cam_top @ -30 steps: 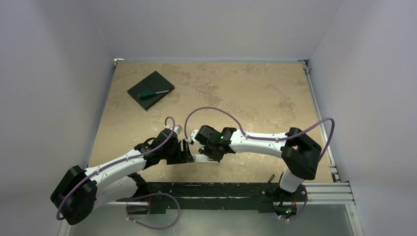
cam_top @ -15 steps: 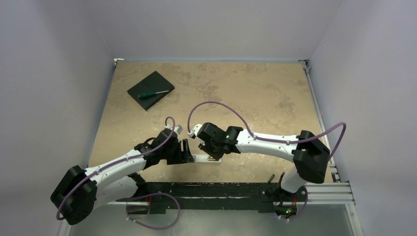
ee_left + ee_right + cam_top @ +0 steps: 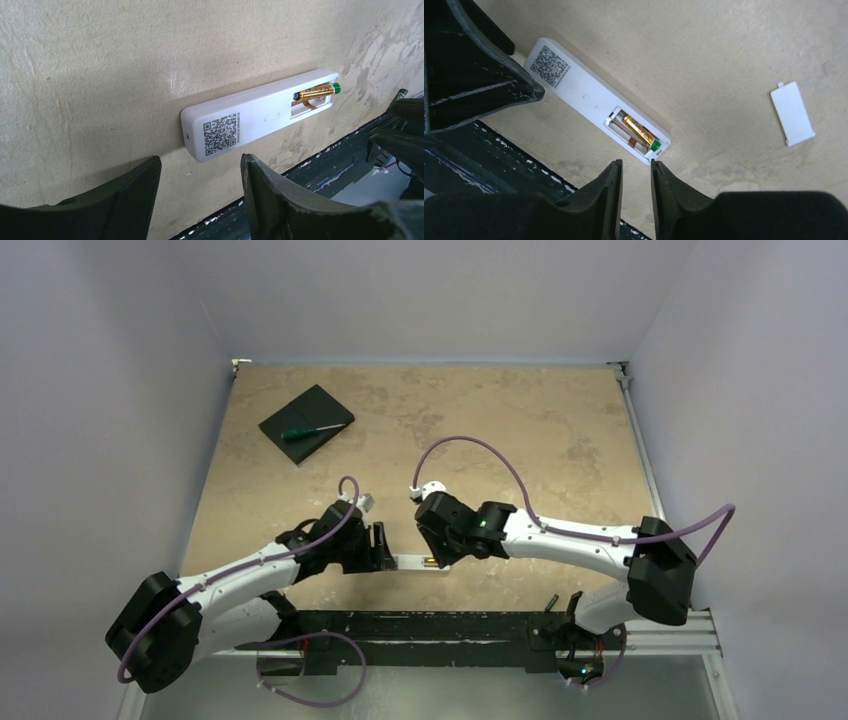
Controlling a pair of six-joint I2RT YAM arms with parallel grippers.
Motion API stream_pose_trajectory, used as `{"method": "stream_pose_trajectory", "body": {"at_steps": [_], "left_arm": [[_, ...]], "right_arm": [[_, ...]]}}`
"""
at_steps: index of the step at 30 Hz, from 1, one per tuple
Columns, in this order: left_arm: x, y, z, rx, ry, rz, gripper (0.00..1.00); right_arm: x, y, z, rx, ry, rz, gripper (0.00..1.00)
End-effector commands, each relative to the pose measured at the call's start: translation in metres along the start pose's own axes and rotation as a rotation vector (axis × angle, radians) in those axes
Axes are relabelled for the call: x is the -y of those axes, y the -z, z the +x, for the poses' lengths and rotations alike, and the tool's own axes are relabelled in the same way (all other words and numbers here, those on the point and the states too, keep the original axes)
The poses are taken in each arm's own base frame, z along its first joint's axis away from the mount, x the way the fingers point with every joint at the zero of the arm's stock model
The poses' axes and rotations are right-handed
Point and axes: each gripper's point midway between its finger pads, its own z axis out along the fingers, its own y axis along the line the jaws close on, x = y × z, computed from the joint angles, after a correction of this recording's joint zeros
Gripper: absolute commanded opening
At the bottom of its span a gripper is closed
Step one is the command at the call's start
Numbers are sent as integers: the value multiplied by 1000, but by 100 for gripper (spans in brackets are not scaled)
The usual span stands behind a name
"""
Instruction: Load the batteries into the remote control
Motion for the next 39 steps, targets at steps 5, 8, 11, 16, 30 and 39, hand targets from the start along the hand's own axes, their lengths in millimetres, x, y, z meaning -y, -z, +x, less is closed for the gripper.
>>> {"method": "stream_pose_trajectory", "body": {"at_steps": [5,8,11,16,30,39], "left_arm": [[19,-1,-22,49,-44,50,57],[20,-2,-25,56,-49,48,54],[21,-4,-29,62,-55,42,51],[24,-8,-31,56,-61,47,43],[22,-13,-27,35,-68,50,34],[23,-12,-26,34,-68,56,31]], "right_arm": [[-1,1,-3,74,-233,9,33],[2,0,-5,93,-266,28,33],[6,-1,-6,103,-289,53,33],[14,-7,-1,94,-329,98,33],[19,-29,8,53,-385,163,31],[16,-34,10,37,-399,161,27]]}}
